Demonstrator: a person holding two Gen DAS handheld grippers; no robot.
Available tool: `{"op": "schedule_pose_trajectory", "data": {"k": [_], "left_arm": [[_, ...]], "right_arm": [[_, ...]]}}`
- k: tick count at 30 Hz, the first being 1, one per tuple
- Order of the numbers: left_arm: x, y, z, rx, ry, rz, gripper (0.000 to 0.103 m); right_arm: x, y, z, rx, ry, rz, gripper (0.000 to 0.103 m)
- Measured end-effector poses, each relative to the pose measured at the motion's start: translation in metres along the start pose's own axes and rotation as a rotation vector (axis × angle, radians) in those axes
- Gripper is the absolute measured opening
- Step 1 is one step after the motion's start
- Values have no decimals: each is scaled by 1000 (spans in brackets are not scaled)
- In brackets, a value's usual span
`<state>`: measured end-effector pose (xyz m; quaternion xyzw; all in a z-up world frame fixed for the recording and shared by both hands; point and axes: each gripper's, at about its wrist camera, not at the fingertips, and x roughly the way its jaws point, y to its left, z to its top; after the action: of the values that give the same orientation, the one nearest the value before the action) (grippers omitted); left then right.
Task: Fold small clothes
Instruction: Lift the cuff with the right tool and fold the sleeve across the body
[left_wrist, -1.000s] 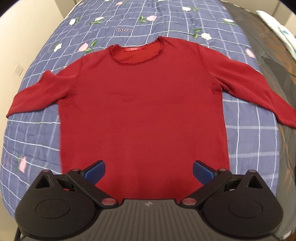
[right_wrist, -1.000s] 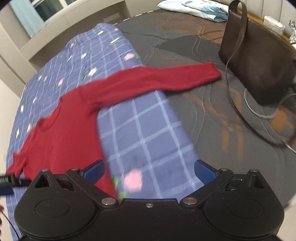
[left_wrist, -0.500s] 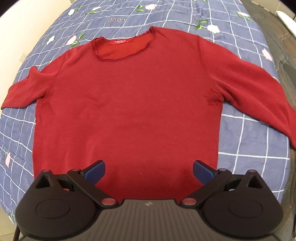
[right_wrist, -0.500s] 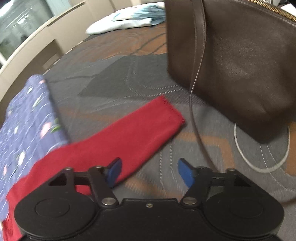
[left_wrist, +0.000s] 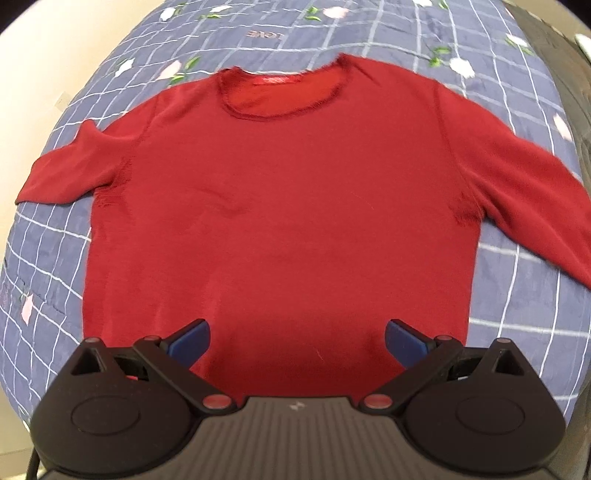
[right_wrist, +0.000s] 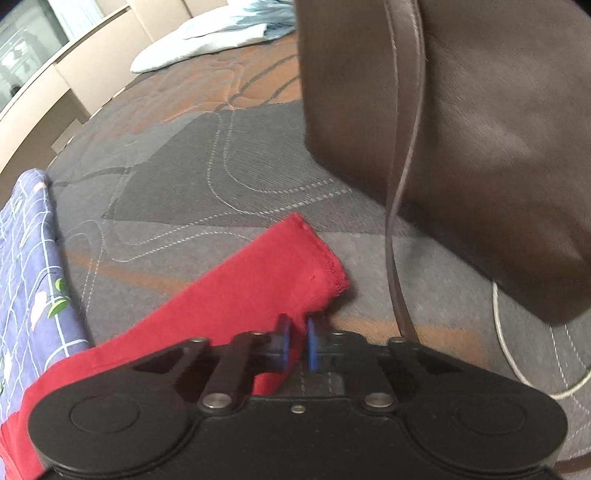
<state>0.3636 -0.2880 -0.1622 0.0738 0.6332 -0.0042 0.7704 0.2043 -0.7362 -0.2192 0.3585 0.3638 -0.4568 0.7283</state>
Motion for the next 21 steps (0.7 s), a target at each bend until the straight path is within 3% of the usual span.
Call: {"op": "schedule_pose_trajectory", "data": {"k": [7,12,21], "left_arm": [[-13,38,18,-76,-50,-62,103],[-28,78,35,-109,-107,-78,103],[-35,170,62,-149,-163,-132,103]], "right_arm": [[-57,48,9,-185,-133,85,5],[-120,110,5,-352,-222,246,5],[-206,245,-58,-556,-274,481,5]]}}
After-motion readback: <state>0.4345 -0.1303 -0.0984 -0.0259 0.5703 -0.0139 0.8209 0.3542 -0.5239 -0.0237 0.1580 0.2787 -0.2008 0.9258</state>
